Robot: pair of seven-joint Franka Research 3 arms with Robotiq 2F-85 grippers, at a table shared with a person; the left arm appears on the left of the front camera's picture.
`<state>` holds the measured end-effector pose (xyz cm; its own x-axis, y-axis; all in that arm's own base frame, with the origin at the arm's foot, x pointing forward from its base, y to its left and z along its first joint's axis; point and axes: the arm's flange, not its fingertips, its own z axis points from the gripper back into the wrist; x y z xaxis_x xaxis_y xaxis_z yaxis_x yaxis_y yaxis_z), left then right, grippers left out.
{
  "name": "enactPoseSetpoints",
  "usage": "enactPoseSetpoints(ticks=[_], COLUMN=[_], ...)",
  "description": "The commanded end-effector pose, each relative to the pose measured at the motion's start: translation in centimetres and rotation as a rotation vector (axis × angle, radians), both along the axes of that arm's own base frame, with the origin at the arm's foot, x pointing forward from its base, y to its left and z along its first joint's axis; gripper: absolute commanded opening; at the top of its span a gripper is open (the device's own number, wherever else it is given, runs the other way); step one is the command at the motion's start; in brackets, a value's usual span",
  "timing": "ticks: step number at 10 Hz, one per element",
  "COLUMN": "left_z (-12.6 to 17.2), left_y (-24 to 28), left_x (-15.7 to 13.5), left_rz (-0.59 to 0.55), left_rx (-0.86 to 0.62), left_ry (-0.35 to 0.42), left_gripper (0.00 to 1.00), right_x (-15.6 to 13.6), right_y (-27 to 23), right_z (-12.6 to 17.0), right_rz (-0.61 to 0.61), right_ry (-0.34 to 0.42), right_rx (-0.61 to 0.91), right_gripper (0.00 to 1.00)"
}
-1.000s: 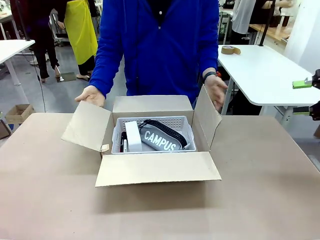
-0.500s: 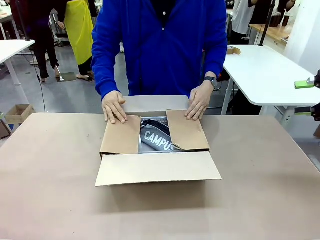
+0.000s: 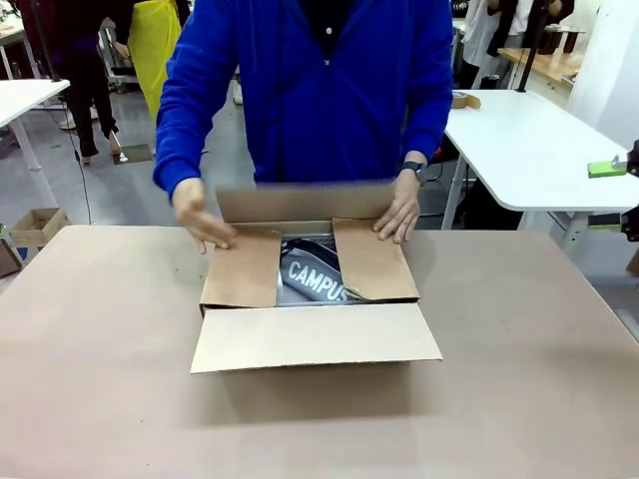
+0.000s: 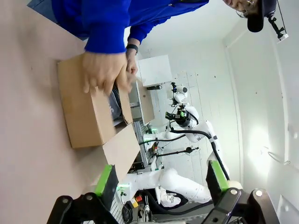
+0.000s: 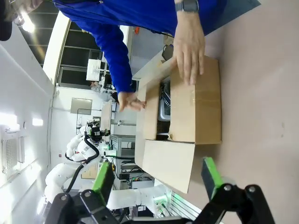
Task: Pack the gift set into the box.
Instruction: Press and hold the closed box until the human finishes sealing it.
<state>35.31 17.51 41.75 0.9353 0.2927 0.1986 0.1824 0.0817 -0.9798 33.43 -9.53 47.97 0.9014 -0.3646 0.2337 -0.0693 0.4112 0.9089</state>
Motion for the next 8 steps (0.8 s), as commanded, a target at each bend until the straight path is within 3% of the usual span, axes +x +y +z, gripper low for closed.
enactPoseSetpoints(ticks=[1,8], left_z=[0.14,0.14], left_y=[-0.06,-0.06], left_x=[-0.43,-0.43], left_rz=[-0.007,-0.007], left_rx=[-0.004,-0.004], left_ry=[-0.002,-0.002], left_gripper=[1.00,1.00], right_x=[-0.01,-0.01], right_y=[-0.22,-0.22], right_z=[0.06,0.06], right_rz=[0.017,0.017], right_ry=[-0.022,-0.022], right_rx=[-0.017,-0.017], right_gripper=[1.00,1.00])
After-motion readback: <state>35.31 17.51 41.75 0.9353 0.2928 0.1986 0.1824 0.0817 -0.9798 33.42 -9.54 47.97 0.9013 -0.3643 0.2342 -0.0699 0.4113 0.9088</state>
